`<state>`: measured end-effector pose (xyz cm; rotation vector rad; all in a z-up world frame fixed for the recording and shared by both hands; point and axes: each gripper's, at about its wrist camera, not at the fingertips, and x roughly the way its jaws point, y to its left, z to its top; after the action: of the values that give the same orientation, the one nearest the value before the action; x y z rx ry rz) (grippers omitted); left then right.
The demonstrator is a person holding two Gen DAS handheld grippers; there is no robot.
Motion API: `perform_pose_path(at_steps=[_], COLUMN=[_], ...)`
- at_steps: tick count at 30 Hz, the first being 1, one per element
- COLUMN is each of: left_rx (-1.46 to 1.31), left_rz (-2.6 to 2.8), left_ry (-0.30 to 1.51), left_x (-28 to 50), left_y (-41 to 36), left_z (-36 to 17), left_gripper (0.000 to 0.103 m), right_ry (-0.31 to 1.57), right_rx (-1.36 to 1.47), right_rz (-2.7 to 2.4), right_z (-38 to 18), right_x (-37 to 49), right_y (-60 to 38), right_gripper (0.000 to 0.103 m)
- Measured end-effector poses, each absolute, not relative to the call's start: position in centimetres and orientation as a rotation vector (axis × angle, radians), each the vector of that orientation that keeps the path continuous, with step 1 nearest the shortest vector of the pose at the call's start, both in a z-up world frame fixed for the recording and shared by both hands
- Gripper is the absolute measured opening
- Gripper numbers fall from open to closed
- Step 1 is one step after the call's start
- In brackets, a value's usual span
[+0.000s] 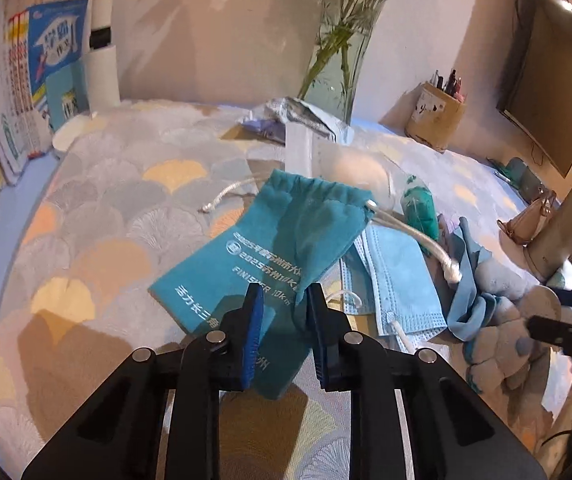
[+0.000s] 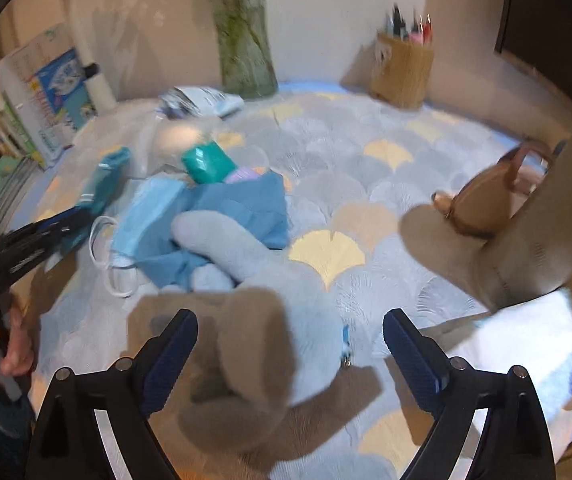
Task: Organize soft objects
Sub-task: 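Grasp teal drawstring bag with left tool while right tool holds the elephant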
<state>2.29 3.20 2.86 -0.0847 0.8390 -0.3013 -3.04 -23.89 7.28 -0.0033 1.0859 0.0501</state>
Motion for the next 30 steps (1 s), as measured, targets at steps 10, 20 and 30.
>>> perform_pose_path(at_steps=[10,20,30], left_rx=[0.072,0.023,-0.022], left_rz=[-0.249,-0.282,-0.316], left_ry=[0.875,0.786,0.673], left_x=[2.5,1.0,-1.6], left_y=[0.8,1.6,2.6], left_z=[2.1,3.9,8.8], left_gripper=[0.042,0.007,0.009], right_ry=[1.1,1.033,0.9], right_rx=[0.312,0.454,0.443], right_rz=[0.185,0.239,0.269], right_z=[5.5,7.3,12.2], right_x=[-3.4,-4.9,-7.2], right_y=[-26.2,-27.4,-27.3], right_gripper=[0.071,0.055,0.055])
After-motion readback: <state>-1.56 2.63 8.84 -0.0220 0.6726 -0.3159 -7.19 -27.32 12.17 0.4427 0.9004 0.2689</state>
